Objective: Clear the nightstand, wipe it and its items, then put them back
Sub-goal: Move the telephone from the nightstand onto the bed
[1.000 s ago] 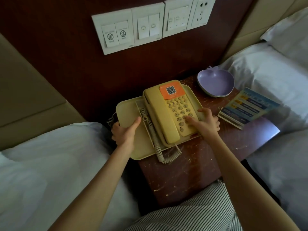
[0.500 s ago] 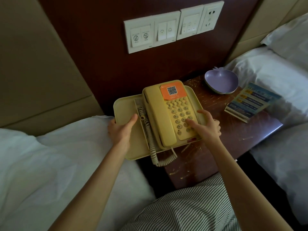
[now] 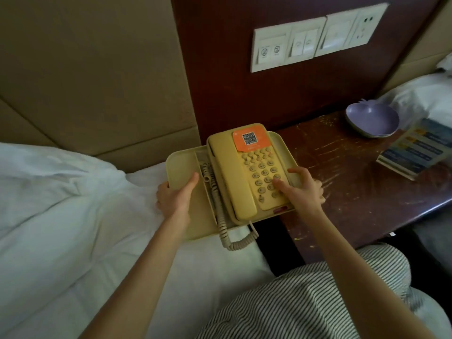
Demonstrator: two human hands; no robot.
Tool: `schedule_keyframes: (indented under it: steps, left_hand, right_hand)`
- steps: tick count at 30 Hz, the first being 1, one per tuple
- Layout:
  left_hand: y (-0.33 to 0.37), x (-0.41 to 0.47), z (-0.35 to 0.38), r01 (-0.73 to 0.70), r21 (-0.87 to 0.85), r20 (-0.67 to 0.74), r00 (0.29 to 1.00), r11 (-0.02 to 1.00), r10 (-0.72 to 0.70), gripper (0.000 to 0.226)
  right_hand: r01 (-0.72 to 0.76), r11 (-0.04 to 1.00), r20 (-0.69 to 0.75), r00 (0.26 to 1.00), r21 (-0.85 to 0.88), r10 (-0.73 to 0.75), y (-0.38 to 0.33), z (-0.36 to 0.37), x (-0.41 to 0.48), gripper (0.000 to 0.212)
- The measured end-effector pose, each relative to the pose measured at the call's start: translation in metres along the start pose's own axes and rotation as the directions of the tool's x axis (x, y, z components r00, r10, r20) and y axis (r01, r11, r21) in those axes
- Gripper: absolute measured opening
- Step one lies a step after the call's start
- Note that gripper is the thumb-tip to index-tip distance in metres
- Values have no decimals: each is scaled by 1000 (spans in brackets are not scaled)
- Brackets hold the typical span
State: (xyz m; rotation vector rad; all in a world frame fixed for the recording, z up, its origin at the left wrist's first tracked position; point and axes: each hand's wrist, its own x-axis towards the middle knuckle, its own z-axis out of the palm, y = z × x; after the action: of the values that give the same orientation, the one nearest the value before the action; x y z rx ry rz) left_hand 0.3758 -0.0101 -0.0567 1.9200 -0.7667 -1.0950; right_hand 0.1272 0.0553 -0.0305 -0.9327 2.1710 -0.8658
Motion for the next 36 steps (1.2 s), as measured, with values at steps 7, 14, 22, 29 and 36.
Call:
schedule_keyframes:
  steps: [7,14,22,29,36]
  left_hand:
    - [-10,9,-56,9,-88,-50,999,996,-14,67]
    - [-18,20,-107,-4,-76,-124,992,997,-5,77]
    - [-29,41,-144,15,89,-238,971,996,7,88]
    - [-46,46,-143,-42,209,-274,956,977,100,88]
    - [-45,41,-135,-67,373,-309,931,925,192,86]
  right_hand:
    - [44,999,71,997,-2,-44,-14,39,-26,54]
    - [75,997,139,987,8,-76,-34,77,-48,53]
    - [73,997,192,979,-32,-66,-48,124,-68,57]
    - [34,999,229,973,-41,-24,-31,139,-74,58]
    - [43,996,255,967,-72,-24,-24,145,-75,60]
